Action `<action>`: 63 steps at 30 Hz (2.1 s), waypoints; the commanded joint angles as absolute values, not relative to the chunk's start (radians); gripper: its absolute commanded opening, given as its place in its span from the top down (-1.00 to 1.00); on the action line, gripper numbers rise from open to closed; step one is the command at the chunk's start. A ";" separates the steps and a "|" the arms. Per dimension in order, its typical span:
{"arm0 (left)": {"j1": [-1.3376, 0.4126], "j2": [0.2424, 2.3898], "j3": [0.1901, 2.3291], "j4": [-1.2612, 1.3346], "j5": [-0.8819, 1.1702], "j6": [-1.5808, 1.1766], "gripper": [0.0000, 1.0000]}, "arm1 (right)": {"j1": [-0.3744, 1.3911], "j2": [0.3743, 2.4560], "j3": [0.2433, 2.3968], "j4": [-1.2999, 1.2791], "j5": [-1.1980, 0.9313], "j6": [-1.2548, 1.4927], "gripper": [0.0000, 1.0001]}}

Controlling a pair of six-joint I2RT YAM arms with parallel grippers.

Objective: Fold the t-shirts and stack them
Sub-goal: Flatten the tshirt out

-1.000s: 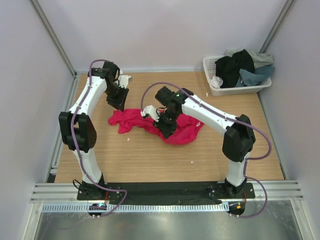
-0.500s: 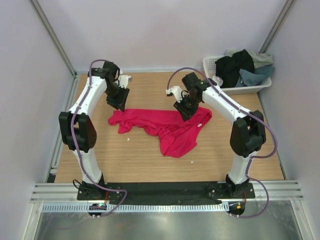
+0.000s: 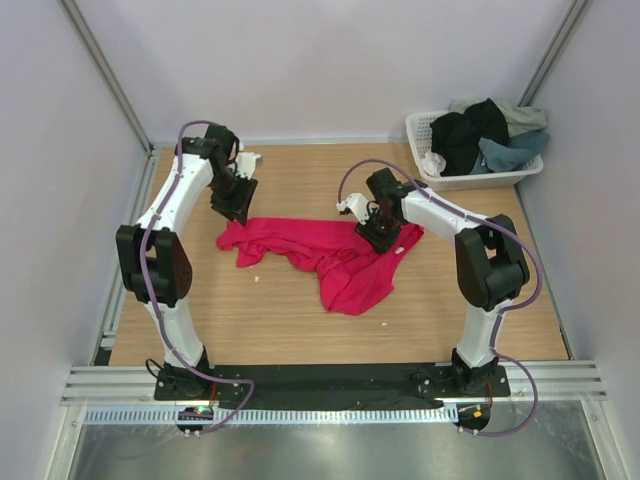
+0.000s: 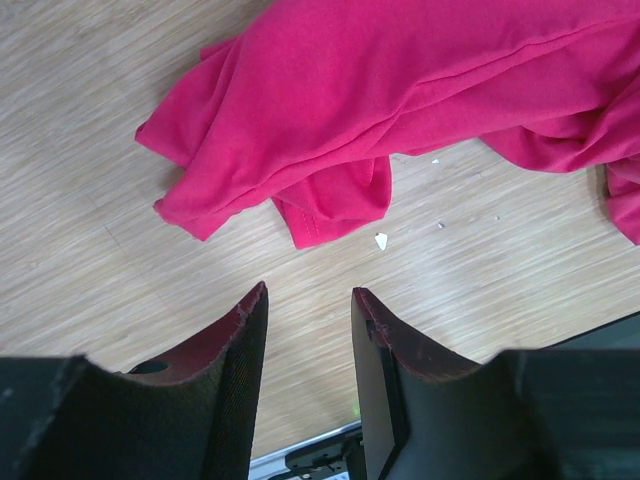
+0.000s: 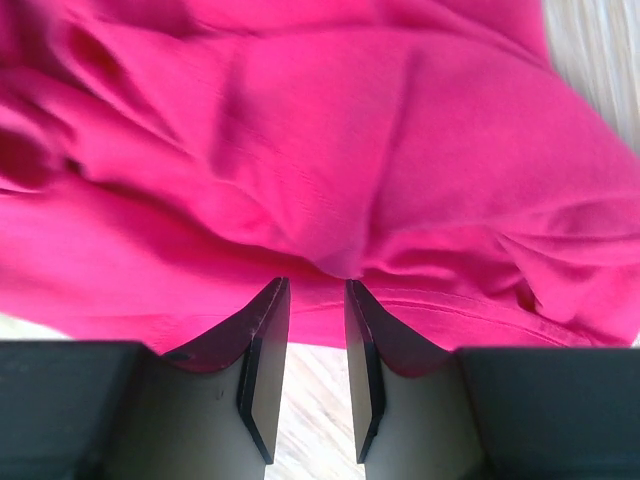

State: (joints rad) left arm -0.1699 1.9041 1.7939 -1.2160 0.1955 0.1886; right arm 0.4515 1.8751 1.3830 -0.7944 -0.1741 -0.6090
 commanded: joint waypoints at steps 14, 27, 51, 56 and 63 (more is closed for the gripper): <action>-0.170 1.853 1.815 -1.218 0.149 0.210 0.18 | 0.407 1.925 1.382 -0.683 -0.199 -0.641 0.31; -0.172 1.876 1.822 -1.212 0.144 0.210 0.17 | 0.393 1.878 1.388 -0.663 -0.215 -0.641 0.97; -0.071 2.038 1.707 -0.945 0.149 0.137 0.09 | 0.396 1.856 1.741 -0.767 -0.101 -0.632 0.98; -0.071 2.108 1.733 -0.946 0.120 0.150 0.11 | 0.397 1.902 1.730 -0.721 -0.111 -0.637 0.98; -0.064 2.212 1.862 -0.965 0.071 0.179 0.11 | 0.397 1.944 1.784 -0.718 -0.130 -0.586 0.98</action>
